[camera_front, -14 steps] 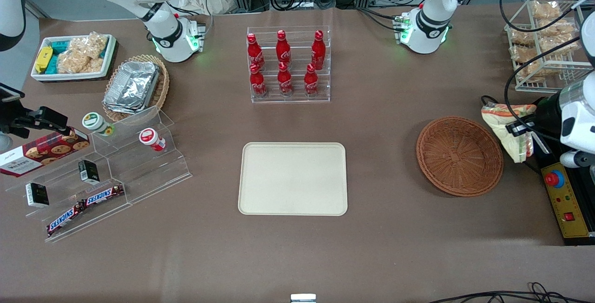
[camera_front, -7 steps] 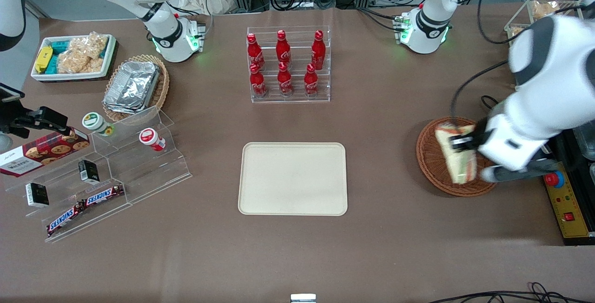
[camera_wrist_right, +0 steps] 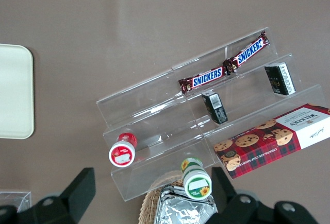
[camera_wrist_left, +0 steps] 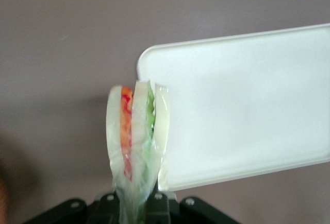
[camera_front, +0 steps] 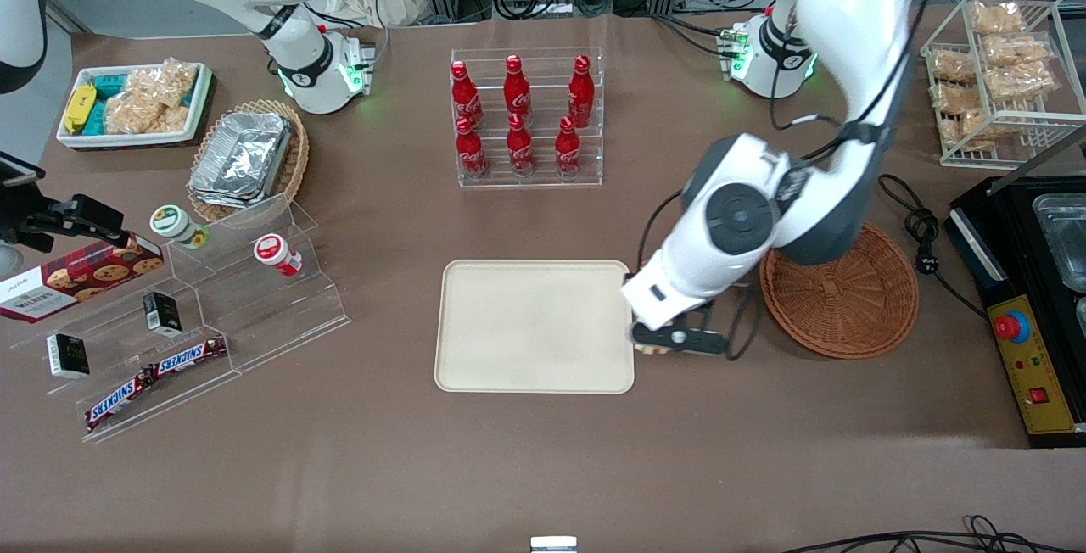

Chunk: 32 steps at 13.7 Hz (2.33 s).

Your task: Place sandwich from basket to tray

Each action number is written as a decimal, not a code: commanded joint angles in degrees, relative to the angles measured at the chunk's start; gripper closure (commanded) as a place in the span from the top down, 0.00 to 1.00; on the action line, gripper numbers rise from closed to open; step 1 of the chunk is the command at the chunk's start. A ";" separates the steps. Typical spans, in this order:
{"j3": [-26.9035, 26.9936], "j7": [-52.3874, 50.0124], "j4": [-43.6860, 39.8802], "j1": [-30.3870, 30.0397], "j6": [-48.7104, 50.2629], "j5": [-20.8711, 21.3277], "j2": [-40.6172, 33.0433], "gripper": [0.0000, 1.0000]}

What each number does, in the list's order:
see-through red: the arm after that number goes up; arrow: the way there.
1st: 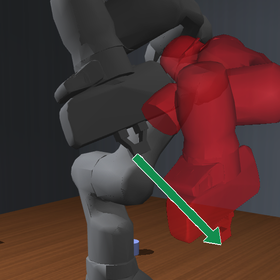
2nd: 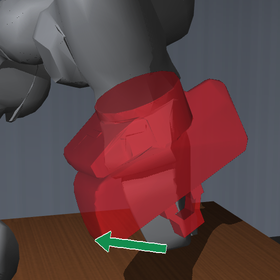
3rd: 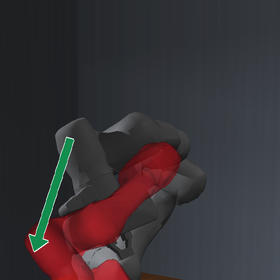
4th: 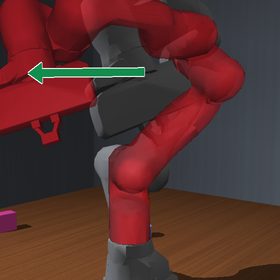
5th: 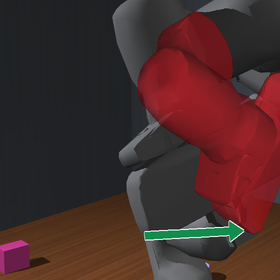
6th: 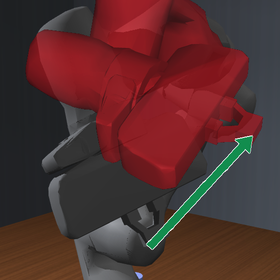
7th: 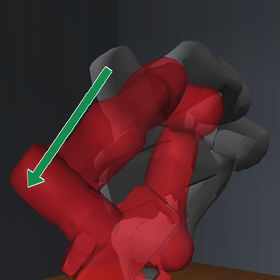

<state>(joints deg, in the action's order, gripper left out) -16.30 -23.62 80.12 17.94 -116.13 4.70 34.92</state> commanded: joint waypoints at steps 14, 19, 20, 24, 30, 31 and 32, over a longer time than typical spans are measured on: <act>0.39 -7.49 -0.40 2.89 -10.34 1.36 9.39 0.99; 0.56 -9.08 -2.86 -1.04 2.99 0.13 -2.46 0.99; 0.48 -8.64 -2.86 -3.07 5.02 0.13 -5.62 0.99; 0.56 -3.83 -2.86 -11.77 13.97 0.30 -16.43 0.99; 0.65 6.13 -2.42 -23.90 24.63 1.19 -24.02 0.99; 0.74 6.39 -2.42 -24.61 25.86 1.18 -24.19 0.99; 0.83 8.22 -2.34 -25.32 26.22 1.27 -24.37 0.99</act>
<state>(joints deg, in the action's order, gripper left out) -14.80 -17.23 75.87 -5.98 -90.93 5.45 12.08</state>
